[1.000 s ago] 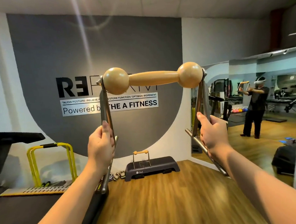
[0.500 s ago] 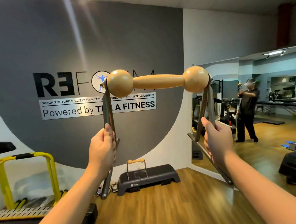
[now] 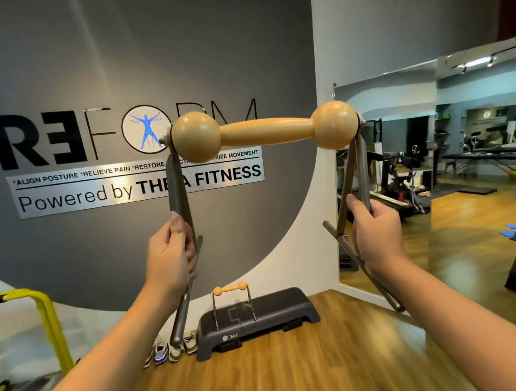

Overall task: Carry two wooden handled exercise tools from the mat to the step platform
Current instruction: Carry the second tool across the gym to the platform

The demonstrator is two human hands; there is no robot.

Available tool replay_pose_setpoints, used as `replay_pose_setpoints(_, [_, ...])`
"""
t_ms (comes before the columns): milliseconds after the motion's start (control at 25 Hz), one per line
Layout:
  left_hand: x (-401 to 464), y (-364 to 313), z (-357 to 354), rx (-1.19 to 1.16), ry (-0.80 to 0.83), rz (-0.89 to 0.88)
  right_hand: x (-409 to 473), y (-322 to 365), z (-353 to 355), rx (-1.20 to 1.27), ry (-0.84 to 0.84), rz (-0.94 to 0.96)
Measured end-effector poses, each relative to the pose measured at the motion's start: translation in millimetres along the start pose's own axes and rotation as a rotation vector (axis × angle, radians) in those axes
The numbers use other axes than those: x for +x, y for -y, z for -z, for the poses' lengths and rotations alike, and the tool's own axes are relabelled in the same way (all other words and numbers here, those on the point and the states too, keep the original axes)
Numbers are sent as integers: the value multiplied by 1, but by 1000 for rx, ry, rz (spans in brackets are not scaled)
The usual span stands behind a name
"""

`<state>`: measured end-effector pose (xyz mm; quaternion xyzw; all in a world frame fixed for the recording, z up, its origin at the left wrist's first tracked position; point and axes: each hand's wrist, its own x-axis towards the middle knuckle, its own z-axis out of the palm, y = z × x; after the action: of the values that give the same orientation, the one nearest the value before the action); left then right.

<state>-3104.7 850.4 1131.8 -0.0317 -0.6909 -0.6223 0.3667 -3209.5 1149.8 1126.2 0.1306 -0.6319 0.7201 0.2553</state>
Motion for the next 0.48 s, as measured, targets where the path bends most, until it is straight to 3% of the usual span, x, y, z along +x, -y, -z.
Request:
replay_pose_setpoints(280, [140, 95, -79, 11, -87, 59, 164, -102, -46, -49, 8, 16])
replay_pose_setpoints(480, [231, 175, -113, -75, -134, 192, 257, -195, -87, -100, 23, -10])
